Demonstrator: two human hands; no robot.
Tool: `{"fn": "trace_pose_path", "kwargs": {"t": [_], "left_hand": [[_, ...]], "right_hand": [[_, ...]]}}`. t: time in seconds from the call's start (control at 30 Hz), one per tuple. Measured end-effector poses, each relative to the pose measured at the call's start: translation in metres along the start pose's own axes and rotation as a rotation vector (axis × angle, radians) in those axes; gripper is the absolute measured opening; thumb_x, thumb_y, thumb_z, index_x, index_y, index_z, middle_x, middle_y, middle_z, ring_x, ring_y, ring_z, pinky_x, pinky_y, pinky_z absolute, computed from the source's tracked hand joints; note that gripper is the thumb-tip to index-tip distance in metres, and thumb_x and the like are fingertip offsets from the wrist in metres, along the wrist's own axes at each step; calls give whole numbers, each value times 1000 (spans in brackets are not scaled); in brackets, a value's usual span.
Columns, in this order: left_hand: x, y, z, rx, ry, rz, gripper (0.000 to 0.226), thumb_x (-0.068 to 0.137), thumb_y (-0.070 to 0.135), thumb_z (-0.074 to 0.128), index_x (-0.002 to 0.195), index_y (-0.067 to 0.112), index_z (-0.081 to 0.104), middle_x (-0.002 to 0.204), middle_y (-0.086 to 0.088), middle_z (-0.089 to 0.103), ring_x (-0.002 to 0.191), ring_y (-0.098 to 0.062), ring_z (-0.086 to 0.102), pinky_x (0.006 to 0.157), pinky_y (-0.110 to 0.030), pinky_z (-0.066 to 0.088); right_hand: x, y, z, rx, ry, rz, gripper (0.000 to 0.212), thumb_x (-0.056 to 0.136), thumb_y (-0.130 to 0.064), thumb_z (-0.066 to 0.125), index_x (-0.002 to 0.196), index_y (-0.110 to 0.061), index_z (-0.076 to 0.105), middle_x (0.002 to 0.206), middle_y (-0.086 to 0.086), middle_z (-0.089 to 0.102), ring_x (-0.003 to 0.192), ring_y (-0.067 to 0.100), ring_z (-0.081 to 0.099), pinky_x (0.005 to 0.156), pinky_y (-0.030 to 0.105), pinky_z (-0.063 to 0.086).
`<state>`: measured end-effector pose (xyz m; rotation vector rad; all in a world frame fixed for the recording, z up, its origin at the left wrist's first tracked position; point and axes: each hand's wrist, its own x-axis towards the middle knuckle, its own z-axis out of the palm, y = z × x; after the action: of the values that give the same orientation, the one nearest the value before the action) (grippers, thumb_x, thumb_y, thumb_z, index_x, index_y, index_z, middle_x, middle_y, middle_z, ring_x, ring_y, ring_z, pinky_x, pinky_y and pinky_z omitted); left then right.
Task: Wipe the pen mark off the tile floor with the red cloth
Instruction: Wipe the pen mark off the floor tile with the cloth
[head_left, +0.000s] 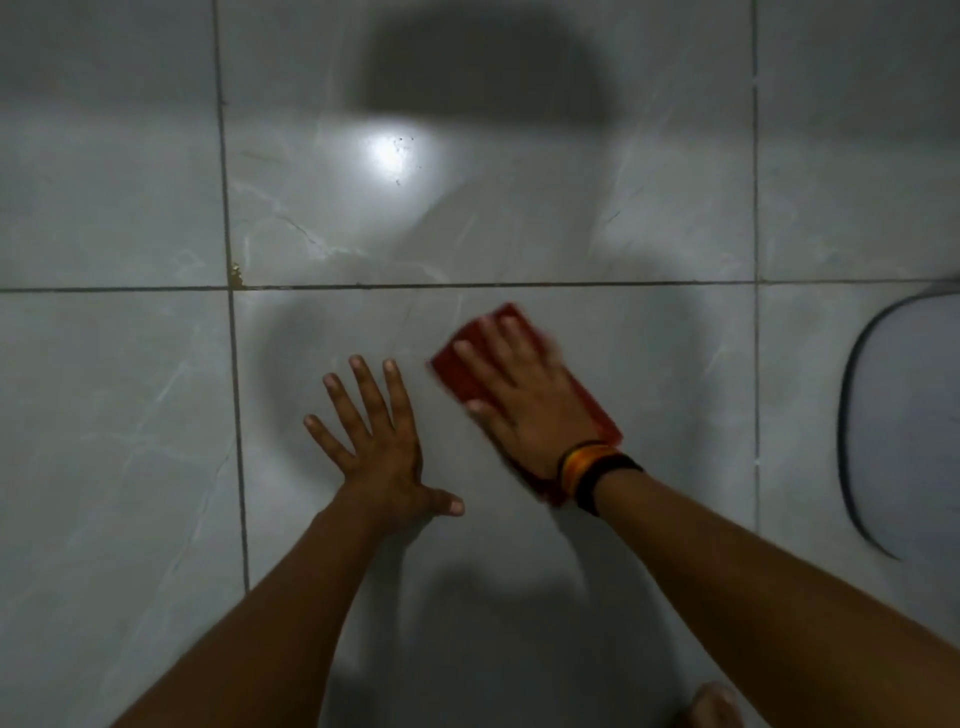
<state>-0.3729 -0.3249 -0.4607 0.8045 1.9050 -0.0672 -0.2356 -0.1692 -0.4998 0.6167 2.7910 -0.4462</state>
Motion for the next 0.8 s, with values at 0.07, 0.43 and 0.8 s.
{"fn": "trace_pose_path", "kwargs": {"t": [0.07,0.43,0.8], "left_hand": [[-1,0,-2,-12,1,-5,182,45,79,87,151,11,-46,150,-24,-59,139,-53,-51,111,-83,-17],[6,-8,8,-15,9,-2,184,42,81,85,146,17,-52,144,-16,-67,133,-47,-60,109,-82,-22],[8,-13,17,11,92,63,190,22,95,75,153,25,-43,160,-18,-49,140,-40,-52,91,-57,-46]], "right_hand": [[-13,38,-7,47,37,281,65,105,-47,35,160,-27,6,169,10,1,155,30,-4,122,61,9],[146,-10,-41,20,70,90,62,105,-47,25,160,-26,6,169,11,0,155,33,-4,121,63,4],[-108,-58,44,148,20,604,71,104,-46,32,160,-16,1,166,21,-5,153,41,-9,119,66,8]]}}
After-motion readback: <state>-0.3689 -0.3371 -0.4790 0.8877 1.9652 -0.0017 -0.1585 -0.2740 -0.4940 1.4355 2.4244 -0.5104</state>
